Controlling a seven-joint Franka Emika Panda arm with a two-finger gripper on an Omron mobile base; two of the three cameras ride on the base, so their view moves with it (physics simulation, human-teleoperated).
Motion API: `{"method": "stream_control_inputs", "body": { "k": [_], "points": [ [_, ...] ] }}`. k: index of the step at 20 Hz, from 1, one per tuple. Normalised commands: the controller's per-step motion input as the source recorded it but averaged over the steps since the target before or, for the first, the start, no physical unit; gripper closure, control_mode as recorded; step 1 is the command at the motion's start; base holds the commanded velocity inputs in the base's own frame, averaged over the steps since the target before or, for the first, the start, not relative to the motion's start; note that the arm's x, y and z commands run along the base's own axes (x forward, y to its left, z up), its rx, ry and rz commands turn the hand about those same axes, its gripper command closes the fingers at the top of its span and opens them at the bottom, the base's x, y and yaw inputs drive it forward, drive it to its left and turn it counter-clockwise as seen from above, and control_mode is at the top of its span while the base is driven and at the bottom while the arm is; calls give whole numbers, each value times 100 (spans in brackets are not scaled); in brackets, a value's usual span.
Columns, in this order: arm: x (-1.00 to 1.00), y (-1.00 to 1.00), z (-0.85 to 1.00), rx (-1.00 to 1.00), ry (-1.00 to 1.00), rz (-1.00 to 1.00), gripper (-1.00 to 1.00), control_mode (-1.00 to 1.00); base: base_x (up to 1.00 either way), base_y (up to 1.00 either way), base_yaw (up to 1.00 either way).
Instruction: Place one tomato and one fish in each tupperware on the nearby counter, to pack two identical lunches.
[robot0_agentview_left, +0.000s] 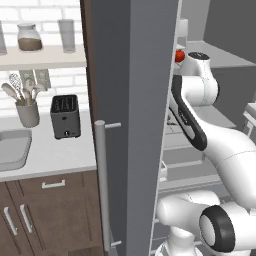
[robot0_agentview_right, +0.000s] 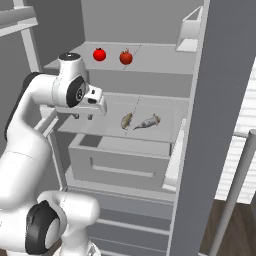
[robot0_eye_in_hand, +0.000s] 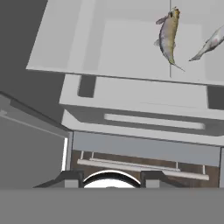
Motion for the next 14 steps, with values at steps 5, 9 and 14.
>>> {"method": "stream_control_inputs", "body": {
  "k": [5, 9, 14],
  "points": [
    [-4, -11, -7, 0, -5, -5, -100, -100, 0, 0, 0],
    [-20, -37, -8, 0, -2, -6, -100, -100, 0, 0, 0],
    [21, -78, -49, -6, 1, -15, -100, -100, 0, 0, 0]
  ]
}}
